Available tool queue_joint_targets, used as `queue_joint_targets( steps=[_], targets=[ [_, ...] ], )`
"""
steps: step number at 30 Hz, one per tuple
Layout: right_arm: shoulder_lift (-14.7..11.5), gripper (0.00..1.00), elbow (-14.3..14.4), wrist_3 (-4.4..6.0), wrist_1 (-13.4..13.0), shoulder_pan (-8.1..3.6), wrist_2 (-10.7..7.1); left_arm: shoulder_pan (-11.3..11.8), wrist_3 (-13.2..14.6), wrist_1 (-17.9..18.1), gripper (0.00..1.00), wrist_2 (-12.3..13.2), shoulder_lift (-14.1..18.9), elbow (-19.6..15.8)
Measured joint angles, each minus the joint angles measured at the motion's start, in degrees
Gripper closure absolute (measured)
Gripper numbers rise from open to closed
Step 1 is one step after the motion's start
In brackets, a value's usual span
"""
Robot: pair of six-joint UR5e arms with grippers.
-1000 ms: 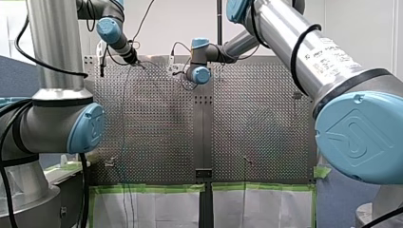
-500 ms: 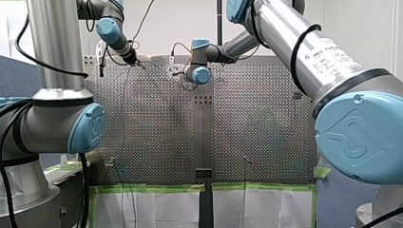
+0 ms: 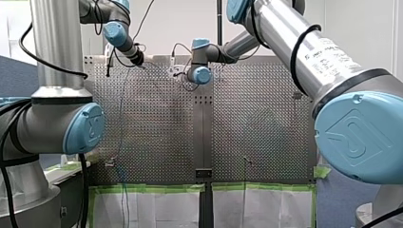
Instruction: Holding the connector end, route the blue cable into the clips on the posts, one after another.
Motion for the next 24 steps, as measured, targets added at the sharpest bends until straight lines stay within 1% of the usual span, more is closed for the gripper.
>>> queue_joint_targets(
  steps=[4,8,12,20,24],
  targets=[
    [0.0,1.00,0.0,-0.02,0.4,-0.02,-0.01,-1.2,0.4,0.1,0.02,0.1,-1.5,2.0],
    [0.0,1.00,0.0,-0.05,0.5,-0.03,-0.01,-1.7,0.1,0.9,0.02,0.0,-2.5,3.7],
    [0.0,1.00,0.0,-0.06,0.6,-0.06,-0.02,-1.9,-0.7,2.0,0.02,0.0,-3.5,4.4],
    [-0.1,1.00,0.0,-0.07,0.6,-0.08,0.01,-2.6,-0.4,2.8,0.02,0.0,-6.9,5.5],
    [-0.1,1.00,0.0,-0.06,0.6,-0.09,0.05,-2.9,-0.8,4.1,0.02,-0.2,-8.2,6.2]
  ],
)
